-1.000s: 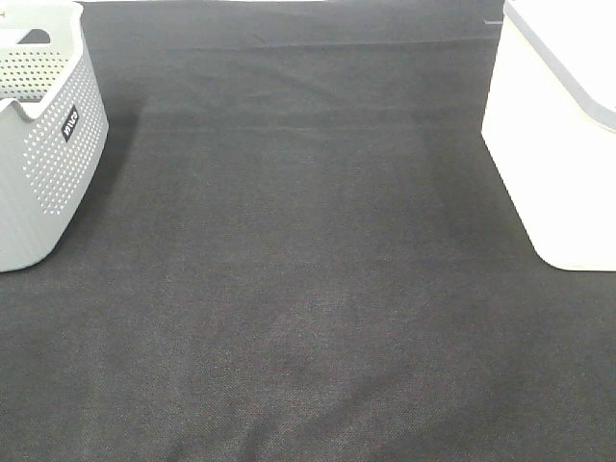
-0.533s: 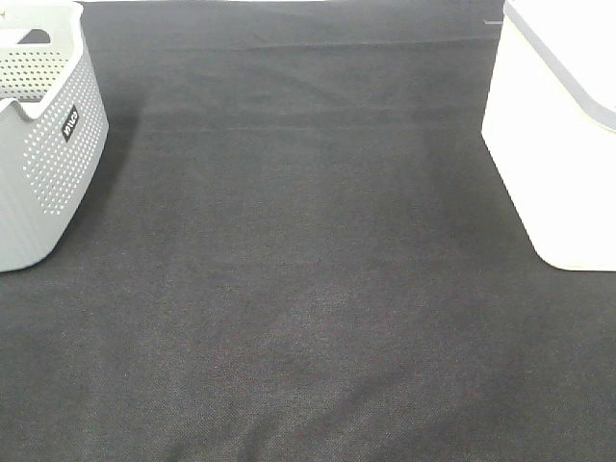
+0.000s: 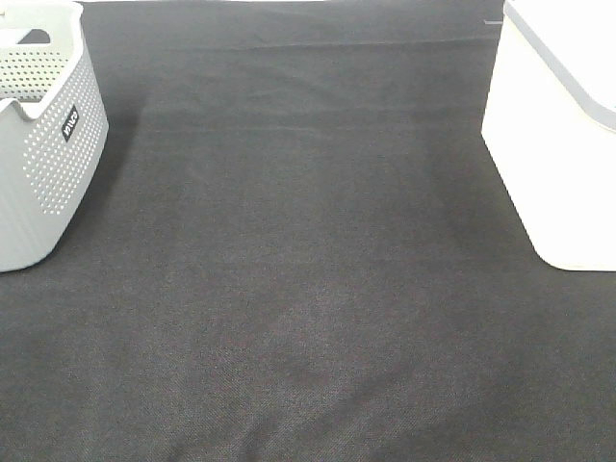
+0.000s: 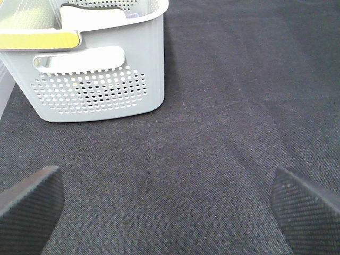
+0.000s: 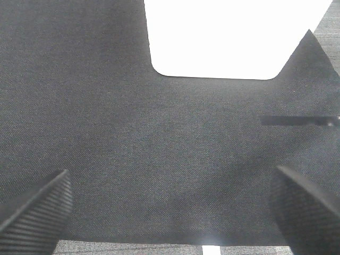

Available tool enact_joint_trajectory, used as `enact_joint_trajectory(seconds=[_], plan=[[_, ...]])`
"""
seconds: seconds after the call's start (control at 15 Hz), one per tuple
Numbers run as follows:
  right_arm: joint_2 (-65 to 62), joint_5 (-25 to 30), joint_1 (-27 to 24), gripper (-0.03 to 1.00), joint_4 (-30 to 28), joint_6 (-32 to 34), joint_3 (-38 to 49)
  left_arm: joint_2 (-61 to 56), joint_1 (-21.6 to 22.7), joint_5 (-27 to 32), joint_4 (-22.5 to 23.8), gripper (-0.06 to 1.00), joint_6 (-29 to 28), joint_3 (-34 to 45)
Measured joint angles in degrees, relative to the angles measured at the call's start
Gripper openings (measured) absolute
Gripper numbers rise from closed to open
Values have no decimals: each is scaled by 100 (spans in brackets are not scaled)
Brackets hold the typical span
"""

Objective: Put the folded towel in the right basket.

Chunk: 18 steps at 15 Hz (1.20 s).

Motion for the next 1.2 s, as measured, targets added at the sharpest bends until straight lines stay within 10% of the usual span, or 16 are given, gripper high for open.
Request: enact_joint_trajectory(seconds=[1.2], plan=[[0, 0, 0, 97, 0, 0, 0, 0, 0, 0, -17, 99, 0, 0]])
